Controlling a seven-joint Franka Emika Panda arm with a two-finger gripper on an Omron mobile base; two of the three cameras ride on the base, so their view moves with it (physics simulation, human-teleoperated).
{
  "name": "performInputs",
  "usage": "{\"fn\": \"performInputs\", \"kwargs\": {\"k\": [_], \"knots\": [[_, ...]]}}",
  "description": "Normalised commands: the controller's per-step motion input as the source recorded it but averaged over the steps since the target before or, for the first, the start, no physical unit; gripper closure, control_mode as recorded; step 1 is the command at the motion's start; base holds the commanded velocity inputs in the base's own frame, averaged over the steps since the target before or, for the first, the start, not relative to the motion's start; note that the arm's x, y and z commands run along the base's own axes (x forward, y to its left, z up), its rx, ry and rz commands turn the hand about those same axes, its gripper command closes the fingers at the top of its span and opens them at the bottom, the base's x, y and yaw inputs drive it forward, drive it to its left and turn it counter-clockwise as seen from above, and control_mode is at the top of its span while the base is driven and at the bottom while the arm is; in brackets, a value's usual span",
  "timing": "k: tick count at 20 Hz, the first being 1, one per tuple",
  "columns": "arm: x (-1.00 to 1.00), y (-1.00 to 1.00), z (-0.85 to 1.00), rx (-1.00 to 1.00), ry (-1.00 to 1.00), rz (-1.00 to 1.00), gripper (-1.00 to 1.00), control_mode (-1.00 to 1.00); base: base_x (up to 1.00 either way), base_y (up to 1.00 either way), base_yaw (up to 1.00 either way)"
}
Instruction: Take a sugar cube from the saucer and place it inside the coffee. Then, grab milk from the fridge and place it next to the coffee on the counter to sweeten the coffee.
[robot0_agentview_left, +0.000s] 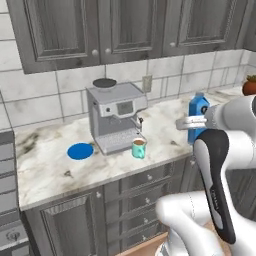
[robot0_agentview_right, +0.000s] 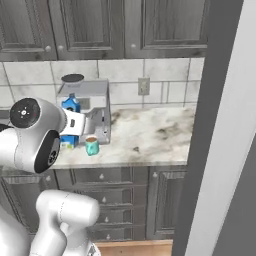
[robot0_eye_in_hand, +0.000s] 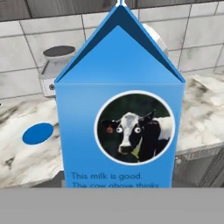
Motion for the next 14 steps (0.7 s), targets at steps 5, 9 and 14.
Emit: {"fn": "performInputs", "kwargs": {"k": [5, 9, 14], "knots": [[0.00, 0.00, 0.00, 0.00, 0.00, 0.00, 1.00, 1.00, 0.31, -0.28, 0.37], [0.44, -0.41, -0.06, 0.02, 0.00, 0.14, 1.00, -1.00, 0.00, 0.00, 0.00], [0.68, -0.86, -0.34, 0.10, 0.07, 0.34, 1.00, -1.00, 0.00, 0.00, 0.00]]}}
